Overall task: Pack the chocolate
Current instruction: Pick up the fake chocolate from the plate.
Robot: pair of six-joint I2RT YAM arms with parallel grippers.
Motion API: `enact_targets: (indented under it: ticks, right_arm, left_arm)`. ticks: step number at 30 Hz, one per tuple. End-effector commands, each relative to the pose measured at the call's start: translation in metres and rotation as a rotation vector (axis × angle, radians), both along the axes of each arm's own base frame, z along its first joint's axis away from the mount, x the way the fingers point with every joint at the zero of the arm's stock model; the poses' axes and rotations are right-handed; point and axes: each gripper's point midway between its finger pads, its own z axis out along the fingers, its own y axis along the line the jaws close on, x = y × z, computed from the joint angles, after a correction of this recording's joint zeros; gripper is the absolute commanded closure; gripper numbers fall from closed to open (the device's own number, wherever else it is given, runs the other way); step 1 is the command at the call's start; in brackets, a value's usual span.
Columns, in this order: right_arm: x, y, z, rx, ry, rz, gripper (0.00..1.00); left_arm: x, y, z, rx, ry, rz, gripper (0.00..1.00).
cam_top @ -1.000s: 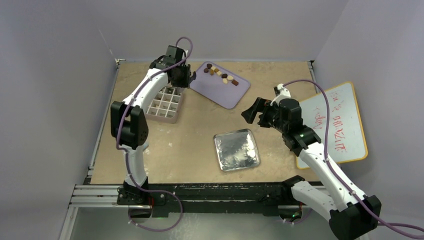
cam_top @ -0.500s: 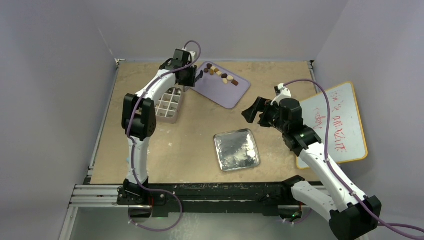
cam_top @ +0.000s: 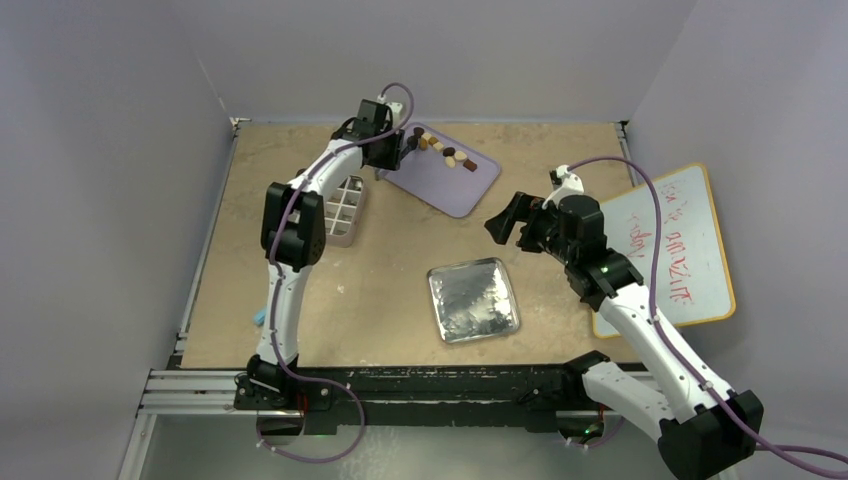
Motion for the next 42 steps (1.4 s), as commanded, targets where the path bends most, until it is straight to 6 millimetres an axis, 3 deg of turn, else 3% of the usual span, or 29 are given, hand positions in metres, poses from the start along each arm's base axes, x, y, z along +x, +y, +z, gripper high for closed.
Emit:
enact_targets:
  ticks: [1,8,17,30,36,42]
  right_arm:
    - [0.008,-0.002,0.020,-0.007,-0.058,-0.015,0.03]
    - [0.011,-0.004,0.021,-0.022,-0.061,-0.026,0.03]
    - [0.010,-0.003,0.018,-0.016,-0.062,-0.023,0.03]
    - [0.001,-0.005,0.022,0.007,-0.070,-0.022,0.03]
    - [-0.004,-0.003,0.025,0.026,-0.076,-0.005,0.03]
    - [-0.005,0.002,0.021,0.034,-0.065,0.017,0.03]
  left_arm:
    - [0.021,-0.010,0.022,-0.018,-0.096,-0.030,0.64]
    - [0.026,-0.014,0.018,-0.021,-0.106,-0.050,0.65]
    - [0.016,-0.018,0.022,-0.042,-0.080,-0.050,0.81]
    - [-0.017,-0.015,0.079,-0.145,-0.050,0.047,0.84]
    - [-0.046,-0.012,0.098,-0.178,-0.004,0.068,0.85]
    - [-0.079,0.010,0.122,-0.140,0.003,0.124,0.85]
